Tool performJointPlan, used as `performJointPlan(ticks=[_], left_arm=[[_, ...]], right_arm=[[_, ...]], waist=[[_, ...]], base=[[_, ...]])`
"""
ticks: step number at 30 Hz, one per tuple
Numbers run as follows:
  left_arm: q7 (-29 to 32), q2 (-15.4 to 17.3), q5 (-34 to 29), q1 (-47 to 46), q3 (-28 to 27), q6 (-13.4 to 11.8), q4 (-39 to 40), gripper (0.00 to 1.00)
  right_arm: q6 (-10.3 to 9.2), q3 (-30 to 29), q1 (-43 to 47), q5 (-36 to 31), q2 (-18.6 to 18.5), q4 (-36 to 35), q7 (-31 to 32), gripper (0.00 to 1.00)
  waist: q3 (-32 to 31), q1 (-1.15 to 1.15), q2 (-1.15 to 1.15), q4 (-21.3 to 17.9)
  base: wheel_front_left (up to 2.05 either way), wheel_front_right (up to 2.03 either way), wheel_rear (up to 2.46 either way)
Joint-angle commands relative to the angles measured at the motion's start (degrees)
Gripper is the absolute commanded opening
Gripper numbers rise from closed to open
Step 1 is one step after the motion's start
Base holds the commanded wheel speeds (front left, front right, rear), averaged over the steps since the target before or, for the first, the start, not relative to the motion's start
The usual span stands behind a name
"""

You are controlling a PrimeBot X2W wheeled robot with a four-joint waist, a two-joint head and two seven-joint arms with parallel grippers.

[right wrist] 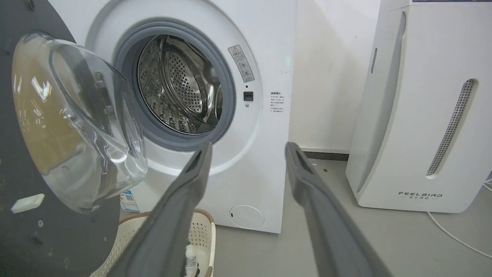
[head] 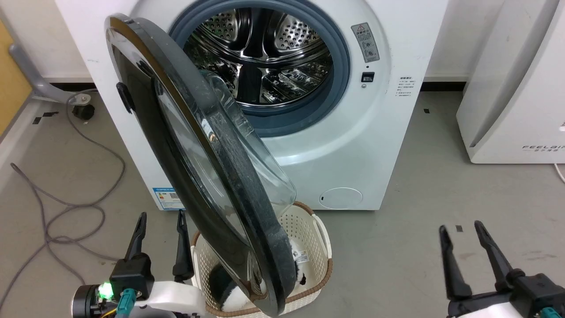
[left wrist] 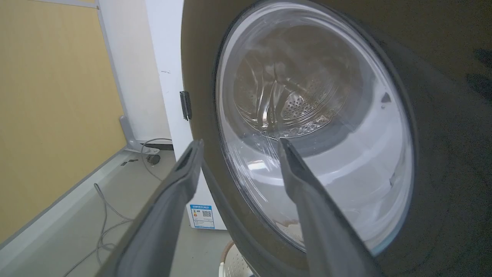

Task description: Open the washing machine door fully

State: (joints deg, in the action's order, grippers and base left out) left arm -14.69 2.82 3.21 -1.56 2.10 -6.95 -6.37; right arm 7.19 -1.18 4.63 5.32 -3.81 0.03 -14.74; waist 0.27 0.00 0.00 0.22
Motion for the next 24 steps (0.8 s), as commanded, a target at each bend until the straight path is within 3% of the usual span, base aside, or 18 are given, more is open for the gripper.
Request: performJointPlan(ticks=[1,7,8,9,24], left_arm=[[-0.3,0.1,0.2,0.5,-0.1,0.0,-0.2,1.00],[-0.3,0.1,0.4,0.4,-0.2,-0.1,0.0,1.00],[-0.3,0.1,0.5,0.4,-0.3,-0.1,0.1,0.67],[-0.3,0.1,0.1,0.4,-0.4,0.1,0.4,0.00],[-0.3,0.1,-0.6,-3.0,0.6,0.9,15.9,0.00]], right_arm=[[0.30,0.1,0.6,-0.5,0.3,0.5,-0.3,1.00],[0.30,-0.1,0.6,-1.6,0.6,1.1,-0.3,1.00],[0.30,-0.1,0.6,-1.8,0.6,1.1,-0.3,1.00],[0.30,-0.2,0.7,-2.0,0.7,1.2,-0.3,1.00],[0.30,-1.5,1.5,-2.1,0.9,0.7,-0.3,1.00]], waist=[[0.0,0.00,0.00,0.0],[-0.2,0.00,0.00,0.1],[-0.2,0.00,0.00,0.1],[-0.3,0.00,0.00,0.2],[-0.6,0.00,0.00,1.0]], base=[[0.00,0.00,0.00],[0.00,0.00,0.00],[0.00,0.00,0.00],[0.00,0.00,0.00],[0.00,0.00,0.00]])
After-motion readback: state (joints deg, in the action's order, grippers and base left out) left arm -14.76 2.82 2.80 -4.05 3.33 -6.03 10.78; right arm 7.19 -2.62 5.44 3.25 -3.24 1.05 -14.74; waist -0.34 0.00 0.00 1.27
